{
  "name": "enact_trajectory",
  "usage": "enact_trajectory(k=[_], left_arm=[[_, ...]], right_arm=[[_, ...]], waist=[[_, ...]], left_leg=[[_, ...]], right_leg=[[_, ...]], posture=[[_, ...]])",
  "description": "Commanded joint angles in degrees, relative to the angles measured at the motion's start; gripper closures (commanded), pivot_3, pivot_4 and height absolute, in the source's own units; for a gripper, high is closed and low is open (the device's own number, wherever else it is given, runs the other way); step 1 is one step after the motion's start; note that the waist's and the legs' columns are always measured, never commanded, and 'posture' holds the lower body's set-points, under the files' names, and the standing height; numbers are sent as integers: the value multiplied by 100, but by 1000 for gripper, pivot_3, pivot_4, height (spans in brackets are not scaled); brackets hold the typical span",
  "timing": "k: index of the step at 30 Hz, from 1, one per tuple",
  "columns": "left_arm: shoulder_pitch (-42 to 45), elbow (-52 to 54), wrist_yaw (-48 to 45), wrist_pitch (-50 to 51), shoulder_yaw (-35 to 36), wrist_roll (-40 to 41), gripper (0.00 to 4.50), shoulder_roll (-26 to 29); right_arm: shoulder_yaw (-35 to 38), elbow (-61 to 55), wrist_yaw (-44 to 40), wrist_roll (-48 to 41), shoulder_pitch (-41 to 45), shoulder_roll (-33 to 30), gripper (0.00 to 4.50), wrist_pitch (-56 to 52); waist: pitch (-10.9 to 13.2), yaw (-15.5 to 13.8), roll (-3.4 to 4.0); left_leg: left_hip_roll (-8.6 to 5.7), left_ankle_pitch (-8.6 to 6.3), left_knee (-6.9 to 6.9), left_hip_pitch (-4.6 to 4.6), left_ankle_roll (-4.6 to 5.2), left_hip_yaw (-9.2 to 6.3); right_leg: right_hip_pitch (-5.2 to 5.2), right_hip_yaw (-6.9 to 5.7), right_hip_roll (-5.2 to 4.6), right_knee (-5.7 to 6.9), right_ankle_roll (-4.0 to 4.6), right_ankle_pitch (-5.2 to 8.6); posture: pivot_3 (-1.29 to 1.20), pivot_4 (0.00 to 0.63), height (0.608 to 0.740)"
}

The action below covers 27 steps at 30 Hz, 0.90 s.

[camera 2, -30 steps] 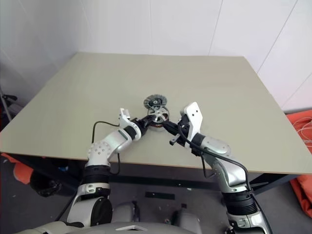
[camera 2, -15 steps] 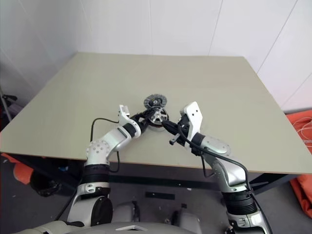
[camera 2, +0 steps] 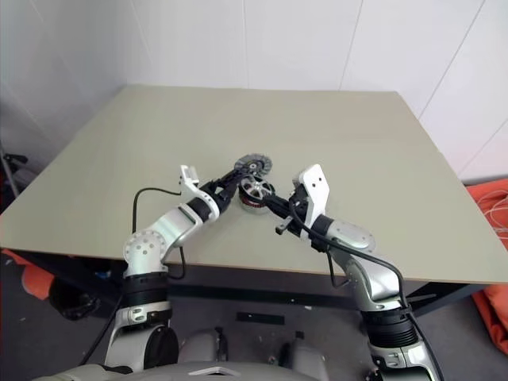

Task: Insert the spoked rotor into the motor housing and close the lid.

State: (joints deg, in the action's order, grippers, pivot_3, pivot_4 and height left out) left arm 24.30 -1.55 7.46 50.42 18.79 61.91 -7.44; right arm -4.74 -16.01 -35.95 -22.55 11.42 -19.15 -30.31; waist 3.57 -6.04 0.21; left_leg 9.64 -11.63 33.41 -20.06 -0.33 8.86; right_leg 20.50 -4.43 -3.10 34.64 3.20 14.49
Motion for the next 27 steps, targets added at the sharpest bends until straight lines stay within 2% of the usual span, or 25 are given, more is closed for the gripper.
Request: enact_trajectory(k=[1, 10, 12, 14, 17, 27], left_arm=[[-56, 401, 89, 71, 20, 184, 667, 69], [-282, 750, 5, 121, -97, 136, 667, 423], [-392, 927, -465, 17, -394, -204, 667, 723], [-603, 1167, -1253, -524, -1095, -1094, 667, 1278], [-784, 1200, -1825, -1225, -1633, -1917, 1258, 1650], [-754, 548, -2706, -3072, -2550, -3917, 4476, 1905]], right_arm=[[18, -56, -22, -25, 122, 11, 4500, 125], [26, -96, -15, -45, 90, 15, 4500, 100], [26, -93, -13, -47, 93, 19, 4500, 95], [27, -76, -13, -43, 107, 23, 4500, 95], [24, -59, -16, -37, 119, 26, 4500, 97], [28, -33, -5, -26, 136, 33, 4500, 91]], waist=[[0, 0, 0], [0, 5, 0], [0, 5, 0], [0, 19, 0], [0, 19, 2], [-1, 37, 2]], left_leg=[[0, 0, 0, 0, 0, 0], [0, 0, 0, 1, 0, 0], [0, 0, -1, 2, 0, 0], [1, 0, -6, 1, 0, 0], [1, 0, -9, -5, 0, 0], [1, 0, -9, -1, -2, 0]], right_leg=[[1, 0, 0, 0, 0, 0], [1, 0, 0, 0, -3, 2], [2, 0, 0, 0, -4, 2], [7, 0, 0, 0, -5, 3], [17, 1, 1, -1, -8, 4], [14, 1, 0, 4, -6, 4]], posture=[[0, 0, 740], [0, 0, 740], [0, 0, 740], [0, 0, 740], [0, 0, 740], [0, 0, 740]])
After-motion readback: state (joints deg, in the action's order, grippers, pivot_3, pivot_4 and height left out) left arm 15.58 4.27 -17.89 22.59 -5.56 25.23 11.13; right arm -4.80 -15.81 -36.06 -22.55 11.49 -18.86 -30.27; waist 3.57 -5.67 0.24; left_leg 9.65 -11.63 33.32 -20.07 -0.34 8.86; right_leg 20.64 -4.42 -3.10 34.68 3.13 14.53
